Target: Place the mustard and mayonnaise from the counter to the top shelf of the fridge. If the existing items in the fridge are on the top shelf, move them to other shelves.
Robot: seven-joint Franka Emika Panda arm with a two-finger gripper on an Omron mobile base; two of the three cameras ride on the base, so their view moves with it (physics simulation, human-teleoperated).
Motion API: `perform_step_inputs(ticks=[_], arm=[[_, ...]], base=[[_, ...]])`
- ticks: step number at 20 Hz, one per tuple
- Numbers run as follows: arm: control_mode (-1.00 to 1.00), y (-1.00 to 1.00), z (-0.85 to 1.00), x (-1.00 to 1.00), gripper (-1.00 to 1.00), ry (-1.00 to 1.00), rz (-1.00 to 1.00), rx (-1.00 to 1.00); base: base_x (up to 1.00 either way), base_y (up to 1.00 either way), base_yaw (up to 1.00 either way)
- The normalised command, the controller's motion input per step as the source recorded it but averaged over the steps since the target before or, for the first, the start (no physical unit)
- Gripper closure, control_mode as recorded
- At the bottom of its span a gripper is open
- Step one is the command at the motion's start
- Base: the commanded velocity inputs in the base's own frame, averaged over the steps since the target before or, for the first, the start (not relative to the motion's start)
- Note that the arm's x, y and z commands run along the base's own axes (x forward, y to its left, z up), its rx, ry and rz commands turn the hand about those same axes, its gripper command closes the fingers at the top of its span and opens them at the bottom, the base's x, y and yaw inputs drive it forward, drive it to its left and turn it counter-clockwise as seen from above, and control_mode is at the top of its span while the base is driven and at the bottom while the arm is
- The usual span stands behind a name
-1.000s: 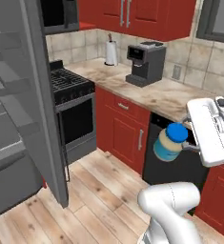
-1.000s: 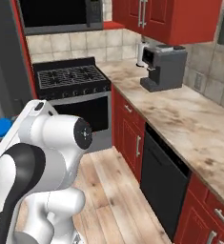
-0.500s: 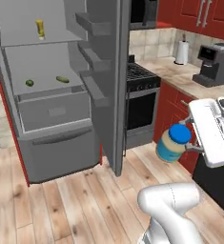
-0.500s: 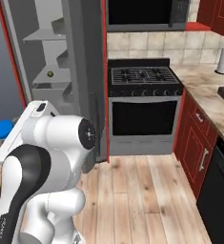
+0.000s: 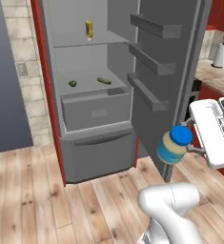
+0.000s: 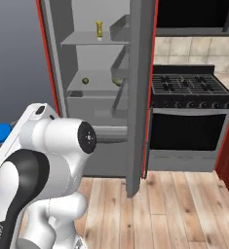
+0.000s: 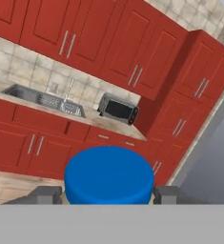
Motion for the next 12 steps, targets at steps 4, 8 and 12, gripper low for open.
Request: perform_step_inputs(ticks=[4,8,12], arm=[[1.00,0.00,0.00,0.00,1.00,0.00,0.00,0.00],[1.00,0.00,0.00,0.00,1.00,0.00,0.00,0.00],[1.00,0.00,0.00,0.00,1.00,0.00,0.00,0.00]], base=[[0.91,0.23,0.06],[0.83,0.38,0.05],[0.33,0.69,0.05]])
